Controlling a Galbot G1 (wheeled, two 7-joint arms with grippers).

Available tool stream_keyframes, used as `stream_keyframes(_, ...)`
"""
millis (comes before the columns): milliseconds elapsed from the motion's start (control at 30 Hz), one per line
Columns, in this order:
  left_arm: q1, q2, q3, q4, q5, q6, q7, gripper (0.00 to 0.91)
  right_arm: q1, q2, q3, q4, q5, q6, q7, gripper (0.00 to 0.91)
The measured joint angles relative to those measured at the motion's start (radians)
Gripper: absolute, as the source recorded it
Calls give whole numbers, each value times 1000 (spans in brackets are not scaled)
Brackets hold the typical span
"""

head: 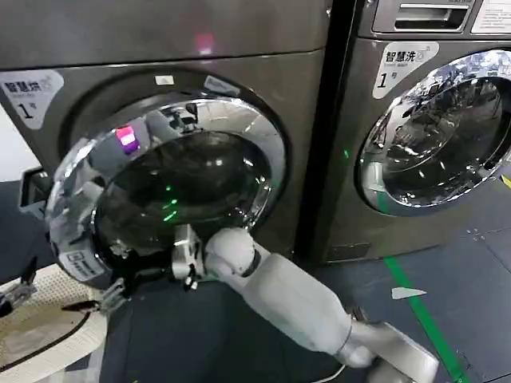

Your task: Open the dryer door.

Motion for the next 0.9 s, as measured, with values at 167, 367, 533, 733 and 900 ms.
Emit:
stream_keyframes(167,0,13,16,4,-33,-48,-12,907,-9,-14,14,1,10,1,-120,907)
stream_keyframes(367,-17,20,54,-22,-15,-55,-12,907,-23,-35,20,2,35,12,-185,907)
stream_keyframes(533,-16,23,67,-23,-9,-32,-16,907,-35,-57,32,22,47,15,-208,907)
stream_keyframes(733,-18,29,97,-36,-9,-7,-11,907,-50,-87,63,40,57,37,-261,907)
stream_keyframes(900,-26,40,104,-44,-37,19,-35,907,-76,-120,86,111,59,42,-276,907)
